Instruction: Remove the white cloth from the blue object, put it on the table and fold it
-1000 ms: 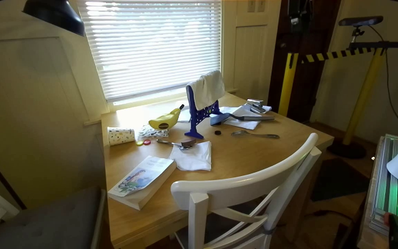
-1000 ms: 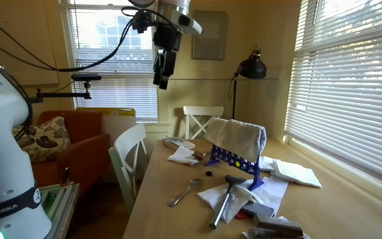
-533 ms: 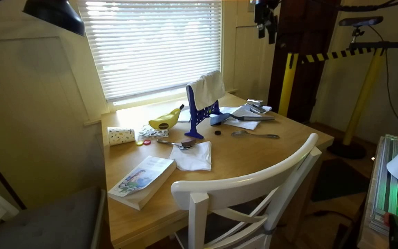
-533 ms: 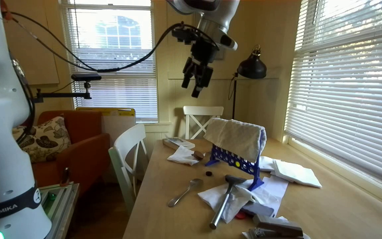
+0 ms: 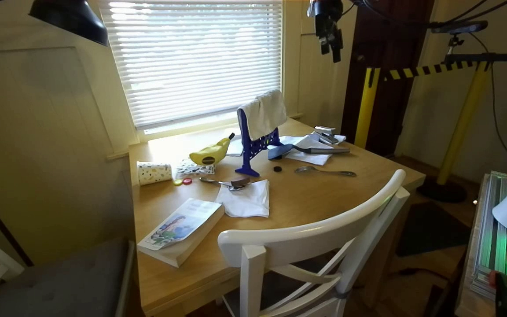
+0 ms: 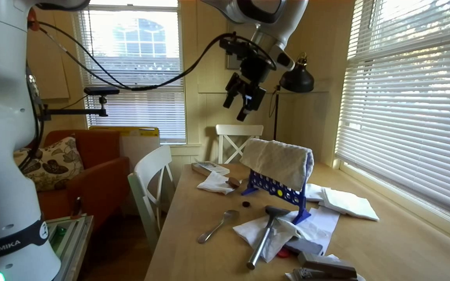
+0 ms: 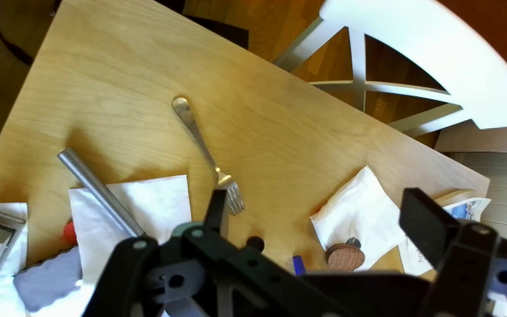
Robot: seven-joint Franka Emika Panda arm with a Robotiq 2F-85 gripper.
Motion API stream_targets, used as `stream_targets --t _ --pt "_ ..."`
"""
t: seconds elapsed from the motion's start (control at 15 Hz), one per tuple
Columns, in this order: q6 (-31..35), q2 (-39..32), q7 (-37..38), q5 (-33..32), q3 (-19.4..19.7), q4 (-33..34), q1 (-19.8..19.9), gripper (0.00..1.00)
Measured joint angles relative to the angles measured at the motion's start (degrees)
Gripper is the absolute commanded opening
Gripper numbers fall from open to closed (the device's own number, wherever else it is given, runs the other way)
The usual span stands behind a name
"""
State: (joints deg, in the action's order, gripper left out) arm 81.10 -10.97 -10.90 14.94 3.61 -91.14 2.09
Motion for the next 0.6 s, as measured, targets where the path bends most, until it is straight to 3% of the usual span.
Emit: stream_targets --t 0.6 --pt "-0.39 -1.80 -0.22 2.64 -0.06 2.51 1.38 1.00"
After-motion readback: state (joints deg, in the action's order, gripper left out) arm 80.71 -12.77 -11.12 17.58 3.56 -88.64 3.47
